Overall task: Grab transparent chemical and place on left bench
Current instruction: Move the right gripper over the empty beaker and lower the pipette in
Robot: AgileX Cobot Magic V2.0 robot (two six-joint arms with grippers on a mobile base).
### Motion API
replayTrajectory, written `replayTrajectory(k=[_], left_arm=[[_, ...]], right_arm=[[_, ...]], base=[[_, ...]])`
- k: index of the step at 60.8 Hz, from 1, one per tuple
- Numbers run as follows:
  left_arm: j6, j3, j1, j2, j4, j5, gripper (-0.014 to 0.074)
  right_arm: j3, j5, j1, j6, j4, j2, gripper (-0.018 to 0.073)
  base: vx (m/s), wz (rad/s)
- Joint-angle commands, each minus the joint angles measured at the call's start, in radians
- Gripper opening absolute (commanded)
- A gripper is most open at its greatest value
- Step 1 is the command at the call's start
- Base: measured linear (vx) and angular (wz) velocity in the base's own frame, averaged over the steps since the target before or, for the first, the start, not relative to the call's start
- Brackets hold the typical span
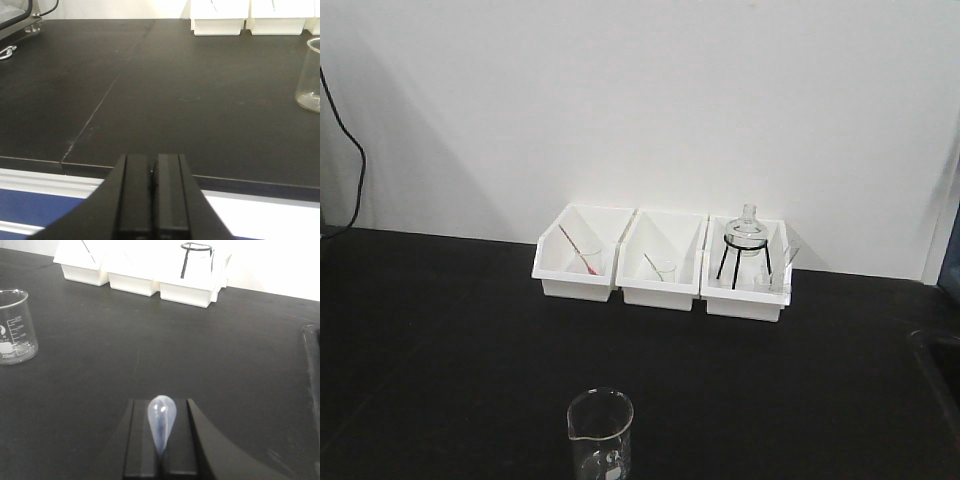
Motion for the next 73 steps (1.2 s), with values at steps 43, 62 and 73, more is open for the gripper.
replayTrajectory(k=[43, 62, 73], left_arm=[[-0.008, 0.016, -0.002, -0.019, -0.001, -0.078, -0.0003], [-0.008, 0.016, -0.002, -0.019, -0.001, -0.078, -0.0003], [-0.008, 0.016, -0.002, -0.019, -0.001, -0.078, -0.0003]], right_arm=[[-0.146, -0.203, -0.001, 0.001, -0.112, 0.011, 0.0000], [-0.611, -0.236, 0.135, 0.301, -0.296, 0.313, 0.0000], [-0.811, -0.224, 0.305, 0.225, -0.199, 0.563, 0.0000]], base=[[0.01, 0.00], [0.00, 0.00], [0.00, 0.00]])
